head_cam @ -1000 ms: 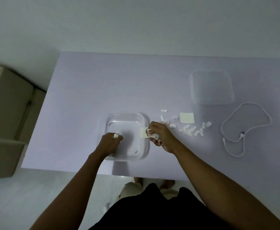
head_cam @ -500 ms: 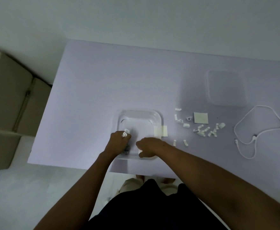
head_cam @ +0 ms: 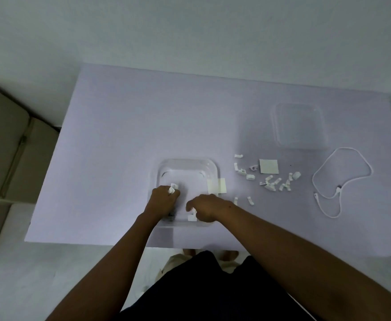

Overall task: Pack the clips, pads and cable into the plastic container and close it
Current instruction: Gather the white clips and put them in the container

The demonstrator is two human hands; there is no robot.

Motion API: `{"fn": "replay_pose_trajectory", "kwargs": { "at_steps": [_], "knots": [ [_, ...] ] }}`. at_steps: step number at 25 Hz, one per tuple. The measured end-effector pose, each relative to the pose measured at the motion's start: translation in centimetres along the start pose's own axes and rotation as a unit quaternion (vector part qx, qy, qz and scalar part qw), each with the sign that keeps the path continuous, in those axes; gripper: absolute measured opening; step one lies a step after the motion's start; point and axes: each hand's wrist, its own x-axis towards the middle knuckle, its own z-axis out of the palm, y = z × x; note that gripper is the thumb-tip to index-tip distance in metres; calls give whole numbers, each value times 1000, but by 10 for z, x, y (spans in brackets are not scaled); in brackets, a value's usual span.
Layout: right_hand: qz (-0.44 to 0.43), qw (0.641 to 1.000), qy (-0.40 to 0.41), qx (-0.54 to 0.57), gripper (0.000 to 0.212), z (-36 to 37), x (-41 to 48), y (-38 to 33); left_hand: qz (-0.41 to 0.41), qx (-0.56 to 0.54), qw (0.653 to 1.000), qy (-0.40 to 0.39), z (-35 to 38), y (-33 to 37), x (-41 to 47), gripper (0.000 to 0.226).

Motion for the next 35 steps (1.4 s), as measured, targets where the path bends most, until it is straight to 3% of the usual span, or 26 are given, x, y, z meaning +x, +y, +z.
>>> {"fn": "replay_pose_trajectory", "kwargs": {
  "at_steps": [2, 4, 7, 9, 11, 15, 20, 25, 30, 35],
  "knots": [
    [13, 994, 72, 85, 45, 0, -9, 5, 13, 23, 999, -22, 7, 5, 0, 33],
    [34, 964, 204, 168, 36, 2, -21, 9, 11, 8, 999, -35, 12, 13, -2, 33],
    [92, 852, 429, 285, 26, 15, -33, 12, 26, 61, 996, -51, 24, 17, -1, 31],
    [137, 796, 479, 344, 24, 28, -37, 14, 24, 124, 989, -83, 31, 23, -4, 34],
    [170, 778, 468, 383, 22, 40, -39, 18, 63, 181, 974, -118, 42, 28, -6, 36],
    [191, 771, 437, 422, 17, 53, -38, 27, 92, 186, 963, -171, 57, 31, -7, 34],
    [198, 755, 439, 445, 12, 62, -36, 33, 135, 210, 956, -157, 59, 34, -9, 36],
    [198, 743, 448, 456, 16, 65, -32, 30, 139, 157, 968, -139, 59, 30, -10, 56],
    [200, 738, 454, 458, 21, 64, -34, 34, 151, 138, 975, -89, 55, 29, -8, 32],
    [197, 741, 460, 448, 21, 63, -35, 38, 121, 174, 971, -111, 61, 26, 2, 41]
  ]
}}
